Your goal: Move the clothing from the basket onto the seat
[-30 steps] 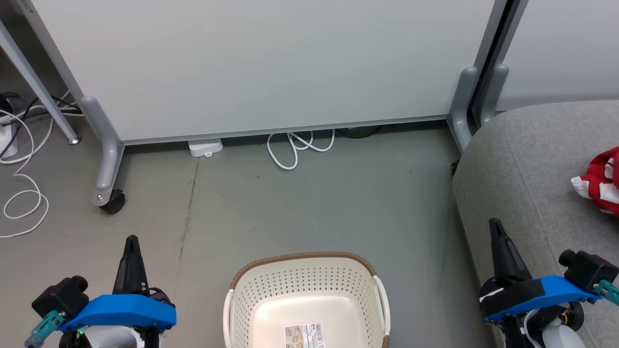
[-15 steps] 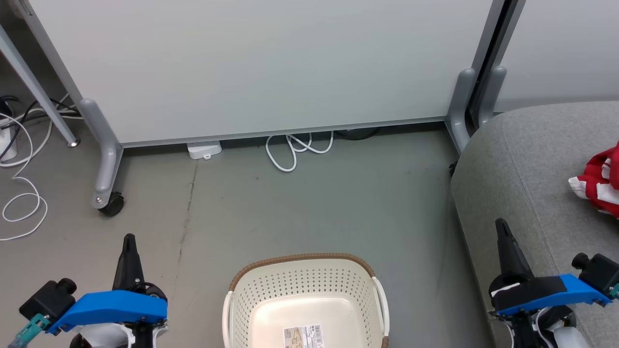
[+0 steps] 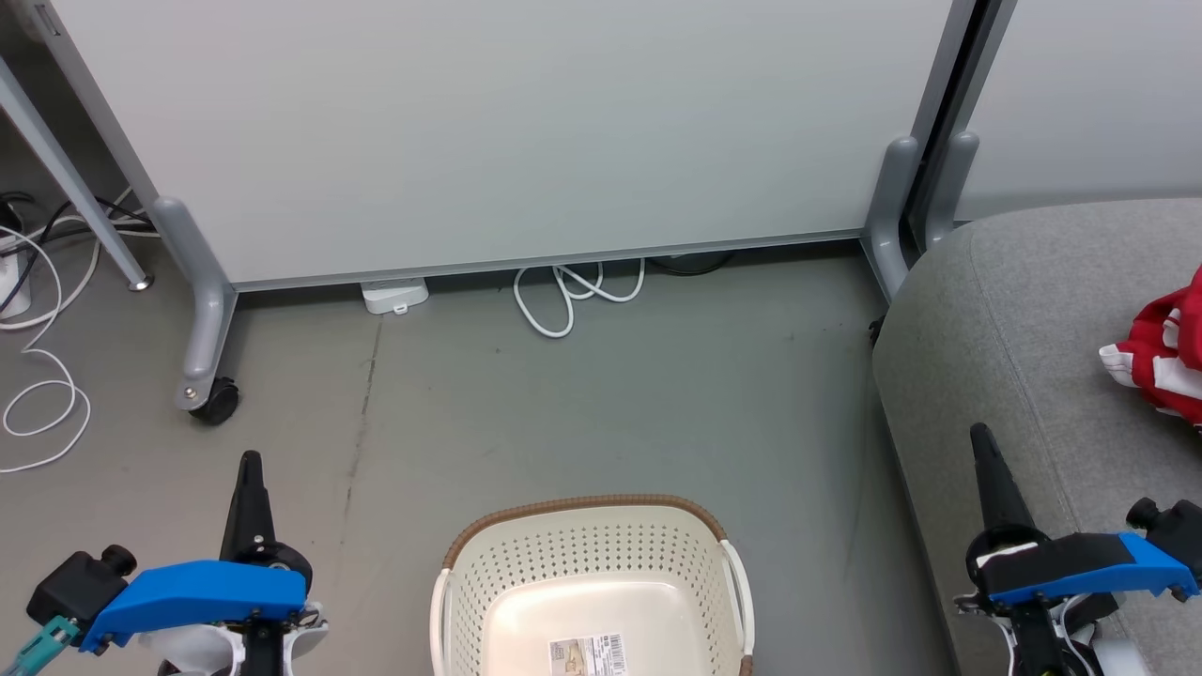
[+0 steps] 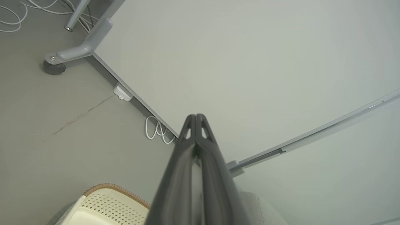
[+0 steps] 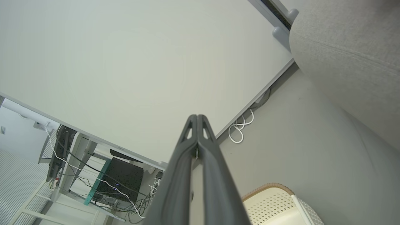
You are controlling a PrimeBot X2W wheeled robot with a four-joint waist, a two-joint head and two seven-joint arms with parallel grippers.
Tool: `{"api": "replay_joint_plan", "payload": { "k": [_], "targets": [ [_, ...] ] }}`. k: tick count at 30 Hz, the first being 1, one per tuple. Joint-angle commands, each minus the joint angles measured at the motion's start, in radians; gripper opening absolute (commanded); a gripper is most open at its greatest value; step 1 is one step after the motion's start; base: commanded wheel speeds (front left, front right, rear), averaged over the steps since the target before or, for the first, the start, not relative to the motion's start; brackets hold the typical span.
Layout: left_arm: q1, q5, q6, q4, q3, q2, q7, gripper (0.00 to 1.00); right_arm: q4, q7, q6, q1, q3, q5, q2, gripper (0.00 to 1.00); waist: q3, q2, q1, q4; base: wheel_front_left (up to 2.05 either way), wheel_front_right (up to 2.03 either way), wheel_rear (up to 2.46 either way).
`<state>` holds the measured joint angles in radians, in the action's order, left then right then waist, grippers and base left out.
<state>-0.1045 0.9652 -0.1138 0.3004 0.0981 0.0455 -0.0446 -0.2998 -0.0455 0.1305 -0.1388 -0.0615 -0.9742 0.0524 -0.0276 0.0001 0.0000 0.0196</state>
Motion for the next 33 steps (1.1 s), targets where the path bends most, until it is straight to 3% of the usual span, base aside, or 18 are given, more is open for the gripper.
{"api": "replay_joint_plan", "payload": {
  "k": [1,33],
  "targets": [
    [-0.014,0.03,0.004,-0.017,0.006,0.006,0.008,0.0,0.016,0.007,0.0,0.003,-0.004,-0.03,0.0,0.0,0.001,-0.0001,0.0,0.0,0.0,0.0,0.0],
    [-0.013,0.358,0.009,-0.054,0.013,0.006,0.09,0.0,0.033,0.09,0.0,0.014,-0.032,-0.355,-0.002,0.0,0.013,-0.0001,0.0,-0.009,0.0,0.0,0.0]
  ]
}}
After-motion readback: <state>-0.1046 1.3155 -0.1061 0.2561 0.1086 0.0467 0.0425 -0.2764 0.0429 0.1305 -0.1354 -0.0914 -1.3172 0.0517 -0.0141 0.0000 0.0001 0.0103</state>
